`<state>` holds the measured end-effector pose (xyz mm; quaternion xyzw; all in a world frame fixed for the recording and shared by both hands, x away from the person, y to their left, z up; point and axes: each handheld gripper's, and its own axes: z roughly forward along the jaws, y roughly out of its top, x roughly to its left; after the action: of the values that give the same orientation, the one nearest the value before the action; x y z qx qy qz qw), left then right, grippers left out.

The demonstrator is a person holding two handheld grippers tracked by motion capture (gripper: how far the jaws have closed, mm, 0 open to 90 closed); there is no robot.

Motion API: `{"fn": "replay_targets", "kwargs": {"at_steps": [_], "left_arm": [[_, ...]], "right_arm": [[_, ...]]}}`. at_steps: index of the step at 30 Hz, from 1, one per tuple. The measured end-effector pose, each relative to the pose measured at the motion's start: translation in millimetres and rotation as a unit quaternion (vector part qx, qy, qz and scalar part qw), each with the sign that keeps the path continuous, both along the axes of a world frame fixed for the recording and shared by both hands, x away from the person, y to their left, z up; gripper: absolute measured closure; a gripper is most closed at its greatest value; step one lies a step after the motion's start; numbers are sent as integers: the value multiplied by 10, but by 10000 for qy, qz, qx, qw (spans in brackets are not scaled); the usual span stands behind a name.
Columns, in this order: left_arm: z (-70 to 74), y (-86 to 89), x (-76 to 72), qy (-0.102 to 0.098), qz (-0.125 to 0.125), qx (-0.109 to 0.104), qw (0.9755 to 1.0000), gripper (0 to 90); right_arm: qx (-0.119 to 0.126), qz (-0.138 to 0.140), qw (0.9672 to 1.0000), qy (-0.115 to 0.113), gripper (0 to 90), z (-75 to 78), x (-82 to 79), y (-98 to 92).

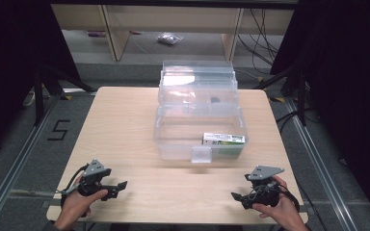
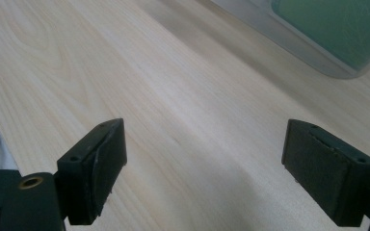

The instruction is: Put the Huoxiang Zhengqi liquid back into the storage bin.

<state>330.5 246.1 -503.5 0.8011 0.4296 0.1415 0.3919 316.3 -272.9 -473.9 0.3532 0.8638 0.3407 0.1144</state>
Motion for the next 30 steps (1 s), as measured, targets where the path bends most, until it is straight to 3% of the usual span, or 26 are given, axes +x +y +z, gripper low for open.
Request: {"fn": "replay_targets", "kwargs": {"at_steps": [2, 4, 5, 6, 8, 9, 10, 11, 12, 13, 14, 15, 17, 18, 20, 24, 26, 29, 30], "left_arm": [[-19, -29, -3, -55, 110, -208, 9997, 160], [-14, -16, 0, -35, 60, -111, 9999, 160], [-17, -25, -3, -39, 87, -172, 9998, 160], [-6, -4, 0, -14, 6, -15, 10000, 160], [-6, -5, 0, -14, -10, -20, 10000, 160], [-6, -5, 0, -15, -9, -22, 10000, 160], [-6, -5, 0, -15, -7, -21, 10000, 160], [-6, -6, 1, -21, 5, -23, 10000, 160], [-4, -5, -1, -15, 2, -16, 10000, 160], [-7, -6, -2, -51, 19, -24, 10000, 160], [-5, -5, -2, -44, 11, -18, 10000, 160], [-6, -6, -2, -46, 11, -19, 10000, 160], [-7, -5, -1, -43, 3, -15, 10000, 160], [-6, -5, 2, -17, -7, -10, 10000, 160], [-5, -4, 3, -28, -8, -16, 10000, 160], [-5, -6, 4, -23, -1, -3, 10000, 160], [1, -6, 4, 8, -12, 23, 10000, 160], [-6, -4, 3, -28, 0, -5, 10000, 160], [-6, -3, 4, -17, -6, -3, 10000, 160]], "right_arm": [[26, 43, 10000, -30, 168, -10, -4, -28], [-14, 15, 10000, -13, 168, -16, -18, -52], [59, -5, 10000, -48, 168, -34, -23, -63], [2, -40, 10000, 47, 168, -23, -35, -79], [-25, -27, 10000, -65, 167, -45, -33, -116], [151, -171, 9997, 12, 168, -66, -59, -102], [24, -59, 10000, -21, 168, -63, -45, -140], [115, -138, 9998, -21, 168, -80, -56, -136], [33, -63, 10000, -10, 168, -71, -53, -156], [128, -196, 9997, 6, 168, -85, -70, -149], [7, -92, 9999, -74, 168, -78, -59, -173], [80, -233, 9997, 31, 168, -82, -89, -161], [3, -145, 9998, -109, 168, -79, -72, -204], [131, -171, 9996, -154, 168, -98, -71, -205], [89, -167, 9998, -37, 168, -86, -75, -236], [64, -223, 9997, -122, 167, -99, -86, -261], [64, -256, 9997, -1, 168, -106, -98, -247], [38, -176, 9998, -70, 168, -118, -87, -239], [71, -211, 9998, 3, 168, -117, -94, -231]]}}
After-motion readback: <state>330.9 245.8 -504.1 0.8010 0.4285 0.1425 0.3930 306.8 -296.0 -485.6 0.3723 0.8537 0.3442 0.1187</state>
